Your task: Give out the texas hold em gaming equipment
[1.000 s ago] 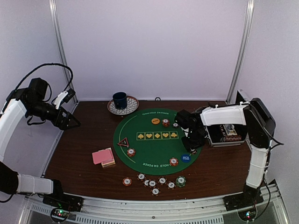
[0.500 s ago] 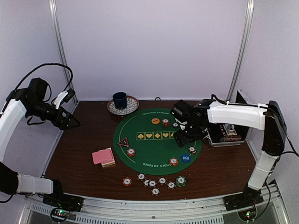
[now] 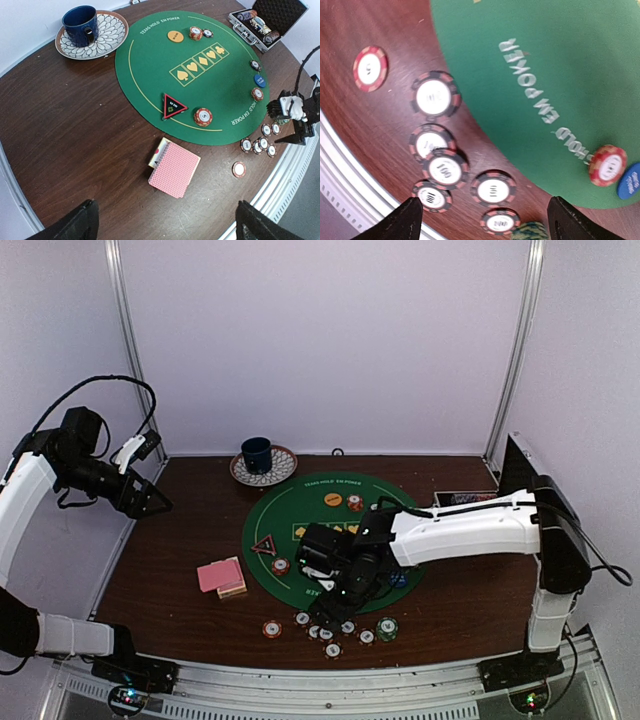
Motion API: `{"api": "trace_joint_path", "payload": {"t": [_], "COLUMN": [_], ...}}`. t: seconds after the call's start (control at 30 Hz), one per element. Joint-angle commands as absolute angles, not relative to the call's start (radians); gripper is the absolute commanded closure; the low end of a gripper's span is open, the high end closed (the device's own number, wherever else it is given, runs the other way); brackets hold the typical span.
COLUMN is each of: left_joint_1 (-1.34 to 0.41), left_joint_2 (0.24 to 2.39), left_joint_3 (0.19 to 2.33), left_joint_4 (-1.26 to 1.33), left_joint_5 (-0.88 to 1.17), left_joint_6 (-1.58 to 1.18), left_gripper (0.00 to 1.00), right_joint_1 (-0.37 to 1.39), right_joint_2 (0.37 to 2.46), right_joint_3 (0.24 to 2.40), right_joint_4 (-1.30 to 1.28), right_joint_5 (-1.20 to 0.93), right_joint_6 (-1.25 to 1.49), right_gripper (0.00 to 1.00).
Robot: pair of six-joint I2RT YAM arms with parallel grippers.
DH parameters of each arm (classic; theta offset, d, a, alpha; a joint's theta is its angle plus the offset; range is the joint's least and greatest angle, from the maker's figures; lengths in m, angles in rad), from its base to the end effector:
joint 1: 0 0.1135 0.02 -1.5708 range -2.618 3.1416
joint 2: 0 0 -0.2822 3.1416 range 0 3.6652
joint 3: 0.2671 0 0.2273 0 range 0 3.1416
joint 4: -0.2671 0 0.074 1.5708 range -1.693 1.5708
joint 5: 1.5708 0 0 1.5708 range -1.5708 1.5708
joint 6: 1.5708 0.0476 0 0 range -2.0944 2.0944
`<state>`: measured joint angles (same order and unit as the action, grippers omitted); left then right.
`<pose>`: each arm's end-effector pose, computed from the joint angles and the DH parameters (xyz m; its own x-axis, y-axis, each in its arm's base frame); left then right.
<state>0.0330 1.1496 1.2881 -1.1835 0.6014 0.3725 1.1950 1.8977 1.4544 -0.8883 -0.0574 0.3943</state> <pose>0.1711 -0.0213 0.3628 -0.7118 0.2768 -0.6456 0.5536 0.7867 -0.2731 0.1308 0.3388 0.2228 -0.6879 -0.6985 -0.1973 -0.7250 0.6738 0.1425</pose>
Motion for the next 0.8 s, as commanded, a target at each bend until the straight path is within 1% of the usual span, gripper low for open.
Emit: {"api": "trace_joint_path", "payload": {"t": [0.0, 0.27, 0.5, 0.63, 0.77], "left_joint_1": [0.038, 0.038, 0.038, 0.038, 0.038], "left_joint_2": [1.135, 1.134, 1.132, 1.131, 1.132], "left_joint_3": [1.314, 1.319, 1.327, 1.327, 1.33], "left_joint_4": [-1.188, -1.192, -1.199, -1.201, -1.202], "left_joint_5": [0.602, 0.6, 0.596, 0.593, 0.591], "left_joint_6": [0.368, 0.37, 0.371, 0.373, 0.373], "left_gripper": [0.02, 0.02, 0.03, 0.02, 0.02], "right_joint_1": [1.239, 1.259, 1.258, 1.259, 1.259], "right_joint_2": [1.954, 2.048, 2.102, 2.124, 2.125], "right_joint_3": [1.523, 1.553, 1.569, 1.577, 1.575], "right_joint_4": [-0.866, -0.863, -0.85, -0.854, -0.853], "right_joint_5": [-0.128, -0.147, -0.159, -0.153, -0.149], "right_joint_6": [0.313, 0.26, 0.239, 0.23, 0.229], "right_gripper": [0.09, 0.1, 0.19, 0.22, 0.27]}}
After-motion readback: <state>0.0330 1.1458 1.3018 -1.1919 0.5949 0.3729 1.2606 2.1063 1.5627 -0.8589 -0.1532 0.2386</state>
